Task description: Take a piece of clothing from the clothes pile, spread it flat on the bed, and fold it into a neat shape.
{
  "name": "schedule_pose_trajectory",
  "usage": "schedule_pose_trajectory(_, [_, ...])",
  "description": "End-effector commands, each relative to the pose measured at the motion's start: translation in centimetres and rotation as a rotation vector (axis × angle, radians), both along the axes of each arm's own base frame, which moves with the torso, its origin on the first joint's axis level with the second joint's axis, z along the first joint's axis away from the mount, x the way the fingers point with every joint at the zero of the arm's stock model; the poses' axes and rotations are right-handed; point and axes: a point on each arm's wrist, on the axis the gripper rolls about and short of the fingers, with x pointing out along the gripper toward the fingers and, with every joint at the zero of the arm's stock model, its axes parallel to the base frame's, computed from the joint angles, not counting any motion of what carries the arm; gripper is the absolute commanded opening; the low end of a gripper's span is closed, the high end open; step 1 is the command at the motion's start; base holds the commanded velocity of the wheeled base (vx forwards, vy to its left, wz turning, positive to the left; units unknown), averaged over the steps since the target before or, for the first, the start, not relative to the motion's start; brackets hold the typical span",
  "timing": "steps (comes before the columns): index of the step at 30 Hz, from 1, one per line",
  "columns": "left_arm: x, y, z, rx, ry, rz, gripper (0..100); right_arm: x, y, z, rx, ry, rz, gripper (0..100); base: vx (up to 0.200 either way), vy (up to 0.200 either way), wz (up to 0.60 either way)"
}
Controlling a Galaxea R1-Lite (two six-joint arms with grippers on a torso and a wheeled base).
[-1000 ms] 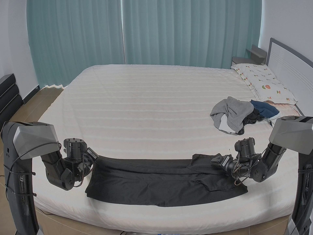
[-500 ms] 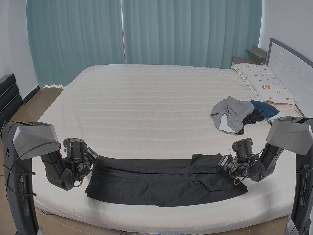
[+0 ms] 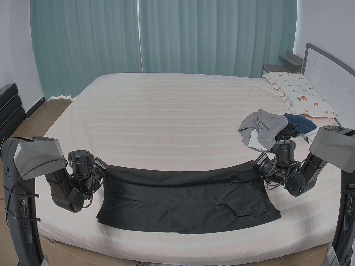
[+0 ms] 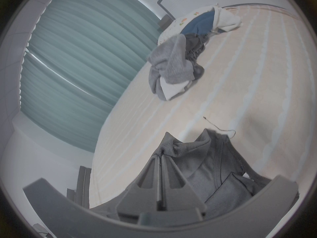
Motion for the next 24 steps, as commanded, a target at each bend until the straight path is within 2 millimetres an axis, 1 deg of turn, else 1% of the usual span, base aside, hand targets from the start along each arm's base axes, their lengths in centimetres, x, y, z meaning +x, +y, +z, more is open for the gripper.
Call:
schedule_pose_trajectory(1, [-0.4, 0.1, -0.6, 0.0, 0.015, 0.002, 0, -0.5, -0.6, -0.4, 0.003, 0.001, -0.019, 0, 0.0, 0.0, 0.0])
schedule_pose_trajectory(3, [-0.7, 0.1, -0.9, 0.012, 0.031, -0.006, 0, -0.8, -0.7, -0.7, -0.003, 0.015, -0.013, 0, 0.0, 0.0, 0.0])
schedule_pose_trajectory(7, [-2.2, 0.3, -2.2, 0.094, 0.112, -0.047, 0, -2.2, -0.9, -1.8, -0.067, 0.069, 0.028, 0, 0.0, 0.0, 0.0])
schedule_pose_trajectory(9, [-3.1, 0.4, -3.0, 0.156, 0.162, -0.081, 0, -3.1, -1.1, -3.0, -0.135, 0.115, 0.069, 0, 0.0, 0.0, 0.0])
schedule_pose_trajectory(11, [-3.4, 0.5, -3.5, 0.175, 0.184, -0.092, 0, -3.3, -1.1, -3.6, -0.158, 0.131, 0.081, 0, 0.0, 0.0, 0.0])
schedule_pose_trajectory(12, [-3.7, 0.5, -4.0, 0.196, 0.208, -0.105, 0, -3.5, -1.2, -4.1, -0.174, 0.144, 0.091, 0, 0.0, 0.0, 0.0])
schedule_pose_trajectory(14, [-3.8, 0.5, -4.1, 0.199, 0.213, -0.107, 0, -3.5, -1.2, -4.2, -0.175, 0.147, 0.092, 0, 0.0, 0.0, 0.0])
schedule_pose_trajectory(16, [-4.3, 0.5, -5.1, 0.247, 0.256, -0.136, 0, -3.7, -1.1, -5.2, -0.195, 0.176, 0.11, 0, 0.0, 0.0, 0.0])
schedule_pose_trajectory(24, [-4.8, 0.3, -5.2, 0.253, 0.275, -0.151, 0, -3.8, -1.1, -5.5, -0.196, 0.185, 0.11, 0, 0.0, 0.0, 0.0])
